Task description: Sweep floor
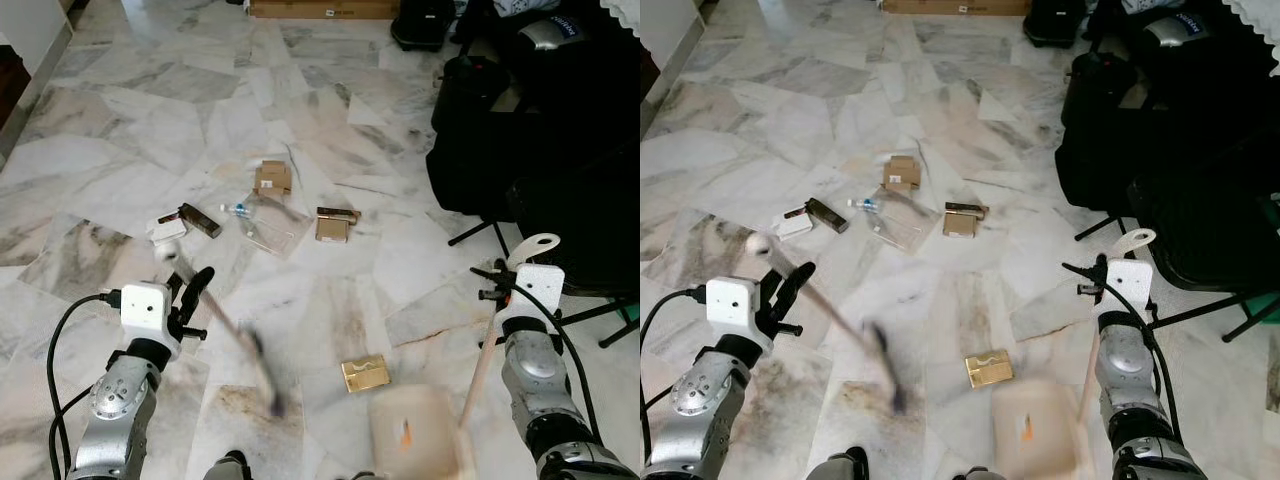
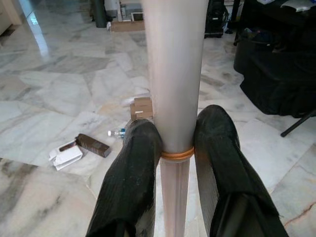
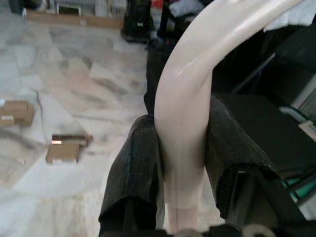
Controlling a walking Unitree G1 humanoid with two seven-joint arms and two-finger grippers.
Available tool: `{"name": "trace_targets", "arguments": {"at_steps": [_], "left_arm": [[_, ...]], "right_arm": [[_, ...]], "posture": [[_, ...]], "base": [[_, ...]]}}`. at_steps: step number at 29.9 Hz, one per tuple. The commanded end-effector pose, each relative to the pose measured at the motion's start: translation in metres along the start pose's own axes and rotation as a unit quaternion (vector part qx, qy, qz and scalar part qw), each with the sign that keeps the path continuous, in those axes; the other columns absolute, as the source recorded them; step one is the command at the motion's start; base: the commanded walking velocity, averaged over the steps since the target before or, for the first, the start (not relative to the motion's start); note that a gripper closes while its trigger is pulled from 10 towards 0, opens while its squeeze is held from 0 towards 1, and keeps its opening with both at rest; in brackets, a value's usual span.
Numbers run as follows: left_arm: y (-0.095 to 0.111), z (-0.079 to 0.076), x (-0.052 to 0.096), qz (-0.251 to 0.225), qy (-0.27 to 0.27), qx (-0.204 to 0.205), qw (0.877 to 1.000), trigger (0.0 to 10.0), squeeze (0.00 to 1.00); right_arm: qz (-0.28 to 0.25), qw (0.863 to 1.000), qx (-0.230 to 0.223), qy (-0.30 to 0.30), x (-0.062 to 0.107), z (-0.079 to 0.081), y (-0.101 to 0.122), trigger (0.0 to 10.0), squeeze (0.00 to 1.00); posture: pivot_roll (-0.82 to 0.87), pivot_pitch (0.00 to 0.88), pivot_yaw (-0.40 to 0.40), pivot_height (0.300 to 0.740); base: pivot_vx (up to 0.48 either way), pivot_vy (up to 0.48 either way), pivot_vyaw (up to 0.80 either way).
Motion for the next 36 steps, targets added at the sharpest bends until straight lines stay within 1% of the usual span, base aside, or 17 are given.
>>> {"name": "trace_targets", "arguments": {"at_steps": [1,3,7,11,17,23,25,28,30,31,33,34,36], "left_arm": [[0.003,-0.001,0.002,0.001,-0.004,0.000,1.000,10.0,0.00],[0.003,-0.003,0.002,0.003,-0.005,0.003,1.000,10.0,0.00],[0.002,-0.010,0.003,0.006,-0.011,0.004,1.000,10.0,0.00],[0.008,-0.016,0.002,-0.001,-0.023,0.003,1.000,10.0,0.00],[0.013,-0.017,0.000,-0.003,-0.034,-0.004,0.999,10.0,0.00],[0.015,-0.020,-0.001,0.000,-0.045,-0.004,0.999,10.0,0.00],[0.016,-0.024,-0.001,0.001,-0.057,-0.011,0.998,10.0,0.00],[0.012,-0.029,-0.001,0.009,-0.066,-0.045,0.997,10.0,0.00],[0.010,-0.026,-0.001,0.010,-0.052,-0.049,0.997,10.0,0.00],[0.008,-0.027,-0.001,0.011,-0.053,-0.048,0.997,10.0,0.00],[0.008,-0.027,-0.001,0.011,-0.050,-0.049,0.997,10.0,0.00],[0.009,-0.027,-0.001,0.008,-0.047,-0.045,0.998,10.0,0.00],[0.011,-0.024,-0.002,0.001,-0.025,-0.020,0.999,10.0,0.00]], "right_arm": [[-0.021,1.000,-0.006,-0.019,-0.002,-0.010,0.009,10.0,0.00],[-0.018,1.000,-0.010,-0.021,-0.002,-0.008,0.008,10.0,0.00],[-0.014,1.000,-0.019,-0.016,0.001,0.002,0.006,10.0,0.00],[-0.021,0.999,-0.027,-0.007,0.001,0.009,0.009,10.0,0.00],[-0.020,0.999,-0.022,-0.012,0.001,0.006,0.008,10.0,0.00],[-0.021,1.000,-0.018,-0.006,0.002,0.009,0.008,10.0,0.00],[-0.021,1.000,-0.018,-0.007,0.003,0.011,0.007,10.0,0.00],[-0.028,1.000,-0.004,-0.013,0.005,0.012,0.009,10.0,0.00],[-0.031,0.999,0.006,-0.013,0.006,0.012,0.009,10.0,0.00],[-0.026,0.999,-0.002,-0.021,0.006,0.012,0.007,10.0,0.00],[-0.026,0.999,-0.002,-0.021,0.007,0.013,0.007,10.0,0.00],[-0.025,0.999,-0.004,-0.021,0.006,0.013,0.006,10.0,0.00],[-0.023,0.999,-0.028,-0.021,0.005,0.016,0.008,10.0,0.00]], "posture": [[-0.06,0.214,-0.039,0.740],[-0.06,0.219,-0.038,0.740],[-0.06,0.220,-0.038,0.740],[-0.06,0.217,-0.038,0.740],[-0.05,0.206,-0.036,0.740],[-0.05,0.200,-0.033,0.740],[-0.05,0.198,-0.031,0.740],[-0.05,0.195,-0.029,0.740],[-0.05,0.192,-0.026,0.740],[-0.05,0.191,-0.025,0.740],[-0.05,0.188,-0.025,0.740],[-0.05,0.188,-0.025,0.740],[-0.05,0.197,-0.026,0.740]], "base": [[0.000,0.000,0.00],[0.000,0.000,0.00],[0.000,0.000,0.00],[0.000,0.000,0.00],[0.000,0.000,0.00],[0.000,0.000,0.00],[0.000,0.000,0.00],[0.000,0.000,0.00],[0.000,0.000,0.00],[0.000,0.000,0.00],[0.000,0.000,0.00],[0.000,0.000,0.00],[0.000,0.000,0.00]]}}
Point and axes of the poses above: a point about 5 cm out from each wrist's last joint towards the gripper, its own x axis pointing back from the gripper into the wrist, its own y axis along the axis of the wrist's last joint, z = x × y, the point moved 5 cm from there along -x, pointing out of the wrist towards the gripper, and after that the axes turned 4 degrees about x, right-handed, at the moved point
